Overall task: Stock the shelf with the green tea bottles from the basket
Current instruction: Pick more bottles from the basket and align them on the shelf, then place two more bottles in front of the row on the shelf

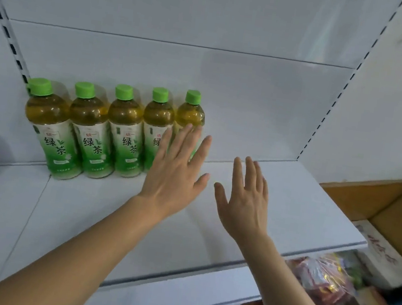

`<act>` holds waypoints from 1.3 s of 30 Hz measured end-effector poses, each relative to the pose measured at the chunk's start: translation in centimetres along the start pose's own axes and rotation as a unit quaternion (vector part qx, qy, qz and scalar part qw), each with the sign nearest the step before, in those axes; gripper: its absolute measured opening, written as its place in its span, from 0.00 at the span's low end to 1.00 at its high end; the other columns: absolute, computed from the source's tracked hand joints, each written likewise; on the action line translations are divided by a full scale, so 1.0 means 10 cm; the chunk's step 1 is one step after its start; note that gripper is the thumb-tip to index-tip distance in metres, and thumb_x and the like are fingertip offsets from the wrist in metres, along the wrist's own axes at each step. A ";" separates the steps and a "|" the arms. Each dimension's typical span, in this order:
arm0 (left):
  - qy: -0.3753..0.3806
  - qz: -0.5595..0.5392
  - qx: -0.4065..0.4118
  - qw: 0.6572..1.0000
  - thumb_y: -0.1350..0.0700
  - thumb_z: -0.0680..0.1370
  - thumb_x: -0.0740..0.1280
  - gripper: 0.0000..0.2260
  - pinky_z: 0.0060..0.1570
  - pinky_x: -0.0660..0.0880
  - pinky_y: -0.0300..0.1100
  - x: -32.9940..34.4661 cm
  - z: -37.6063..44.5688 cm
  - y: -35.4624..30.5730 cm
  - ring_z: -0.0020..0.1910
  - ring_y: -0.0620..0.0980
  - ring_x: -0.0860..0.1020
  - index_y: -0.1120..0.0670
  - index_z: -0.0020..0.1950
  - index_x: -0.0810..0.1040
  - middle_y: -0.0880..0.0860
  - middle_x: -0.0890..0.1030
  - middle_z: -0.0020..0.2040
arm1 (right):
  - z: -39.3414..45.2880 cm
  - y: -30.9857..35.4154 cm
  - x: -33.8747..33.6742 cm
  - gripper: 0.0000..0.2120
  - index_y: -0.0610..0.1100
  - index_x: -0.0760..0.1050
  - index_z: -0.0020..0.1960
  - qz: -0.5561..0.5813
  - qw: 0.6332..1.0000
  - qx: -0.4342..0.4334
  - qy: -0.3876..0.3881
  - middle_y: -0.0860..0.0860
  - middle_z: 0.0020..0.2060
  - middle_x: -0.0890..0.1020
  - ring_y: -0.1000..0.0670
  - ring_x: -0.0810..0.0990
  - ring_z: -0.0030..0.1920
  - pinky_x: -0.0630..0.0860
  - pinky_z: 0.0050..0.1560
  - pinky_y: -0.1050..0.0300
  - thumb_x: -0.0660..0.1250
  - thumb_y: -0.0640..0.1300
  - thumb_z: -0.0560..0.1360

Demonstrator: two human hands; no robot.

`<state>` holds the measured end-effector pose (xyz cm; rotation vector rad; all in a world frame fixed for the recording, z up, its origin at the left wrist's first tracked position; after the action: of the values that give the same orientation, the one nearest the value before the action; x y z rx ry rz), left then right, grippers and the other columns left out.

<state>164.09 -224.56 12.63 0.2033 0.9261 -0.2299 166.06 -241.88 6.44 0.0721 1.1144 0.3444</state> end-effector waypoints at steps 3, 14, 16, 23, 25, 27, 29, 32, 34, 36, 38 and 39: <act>0.009 -0.055 0.039 0.998 0.42 0.85 0.64 0.33 0.82 0.57 0.68 0.08 -0.08 -0.35 0.86 0.64 0.59 0.58 0.86 0.64 0.63 0.62 0.86 | -0.36 -0.18 -0.23 0.36 0.44 0.57 0.87 -0.034 0.998 0.054 -0.012 0.40 0.87 0.59 0.38 0.53 0.88 0.57 0.85 0.34 0.51 0.64 0.86; 0.059 -0.245 0.196 0.948 0.41 0.85 0.63 0.33 0.81 0.64 0.64 0.23 -0.51 -2.23 0.85 0.65 0.60 0.57 0.85 0.65 0.63 0.62 0.86 | -2.24 -1.32 -0.95 0.33 0.44 0.61 0.86 -0.128 0.955 0.268 -0.030 0.39 0.86 0.60 0.37 0.55 0.87 0.59 0.83 0.33 0.55 0.62 0.87; 0.081 -0.268 0.228 0.933 0.43 0.84 0.65 0.32 0.82 0.63 0.63 0.26 -0.66 -2.64 0.85 0.63 0.59 0.57 0.85 0.65 0.62 0.62 0.86 | -2.64 -1.59 -1.04 0.34 0.43 0.63 0.85 -0.138 0.941 0.309 -0.028 0.39 0.85 0.62 0.36 0.57 0.86 0.61 0.82 0.32 0.57 0.61 0.86; 0.184 -0.285 0.332 0.880 0.45 0.82 0.61 0.31 0.79 0.66 0.66 0.63 -1.28 -3.88 0.82 0.66 0.66 0.59 0.82 0.68 0.64 0.69 0.81 | -3.87 -2.38 -0.99 0.37 0.47 0.58 0.87 -0.132 0.890 0.434 0.039 0.40 0.86 0.58 0.38 0.55 0.87 0.58 0.84 0.35 0.51 0.65 0.85; 0.227 -0.279 0.340 0.869 0.44 0.82 0.59 0.31 0.78 0.67 0.66 0.80 -1.47 -4.15 0.81 0.65 0.68 0.58 0.82 0.70 0.63 0.71 0.80 | -4.16 -2.57 -0.90 0.37 0.48 0.56 0.88 -0.124 0.880 0.454 0.068 0.40 0.87 0.58 0.39 0.54 0.87 0.56 0.85 0.36 0.50 0.65 0.84; 0.277 -0.262 0.353 0.854 0.42 0.82 0.56 0.32 0.79 0.66 0.65 1.03 -1.68 -4.38 0.82 0.64 0.66 0.57 0.83 0.68 0.62 0.70 0.81 | -4.41 -2.76 -0.78 0.38 0.48 0.56 0.88 -0.110 0.870 0.471 0.095 0.40 0.86 0.59 0.38 0.56 0.86 0.56 0.85 0.36 0.49 0.66 0.83; 0.318 -0.239 0.359 0.845 0.40 0.82 0.53 0.34 0.82 0.60 0.63 1.28 -1.88 -4.53 0.84 0.62 0.61 0.55 0.86 0.63 0.60 0.66 0.84 | -4.61 -2.91 -0.64 0.39 0.48 0.56 0.88 -0.097 0.863 0.480 0.126 0.39 0.86 0.59 0.37 0.56 0.86 0.54 0.85 0.36 0.47 0.66 0.82; 0.371 -0.226 0.338 0.835 0.40 0.85 0.57 0.34 0.85 0.53 0.60 1.57 -2.10 -4.62 0.87 0.59 0.55 0.52 0.89 0.55 0.57 0.59 0.87 | -4.91 -3.01 -0.40 0.37 0.51 0.44 0.89 -0.078 0.847 0.491 0.188 0.42 0.88 0.48 0.39 0.46 0.88 0.45 0.87 0.39 0.46 0.66 0.86; 0.408 -0.208 0.334 0.824 0.39 0.87 0.58 0.34 0.86 0.48 0.57 1.73 -2.23 -4.66 0.88 0.57 0.51 0.50 0.89 0.50 0.55 0.55 0.88 | -5.09 -3.03 -0.23 0.37 0.52 0.36 0.89 -0.065 0.837 0.494 0.227 0.44 0.88 0.42 0.40 0.41 0.88 0.39 0.86 0.39 0.46 0.65 0.87; 0.445 -0.192 0.332 0.809 0.39 0.87 0.56 0.34 0.86 0.47 0.56 1.93 -2.34 -4.68 0.88 0.56 0.50 0.48 0.89 0.48 0.54 0.53 0.89 | -5.24 -3.06 -0.06 0.36 0.52 0.37 0.89 -0.052 0.827 0.502 0.247 0.43 0.88 0.42 0.40 0.41 0.88 0.40 0.86 0.39 0.47 0.64 0.88; 0.477 -0.174 0.334 0.794 0.39 0.87 0.55 0.34 0.86 0.49 0.57 2.17 -2.46 -4.70 0.87 0.57 0.51 0.46 0.89 0.46 0.55 0.54 0.88 | -5.38 -3.09 0.13 0.35 0.52 0.40 0.89 -0.046 0.818 0.512 0.256 0.42 0.89 0.44 0.39 0.43 0.88 0.44 0.87 0.37 0.48 0.63 0.88; 0.489 -0.162 0.336 0.789 0.39 0.87 0.55 0.34 0.86 0.51 0.58 2.28 -2.53 -4.71 0.87 0.58 0.52 0.46 0.89 0.46 0.55 0.55 0.88 | -5.43 -3.10 0.21 0.35 0.52 0.40 0.89 -0.047 0.814 0.516 0.262 0.43 0.89 0.45 0.39 0.44 0.88 0.45 0.87 0.37 0.49 0.63 0.87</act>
<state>144.74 -265.25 -24.10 0.8884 1.9013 -0.8282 125.92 -276.75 -26.63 0.9325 1.7475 -0.4034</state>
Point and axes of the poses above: each hand's wrist, its own z-axis towards the middle knuckle, its own x-axis out of the palm, y = z × x, the point moved 5 cm from there along z, towards the middle knuckle
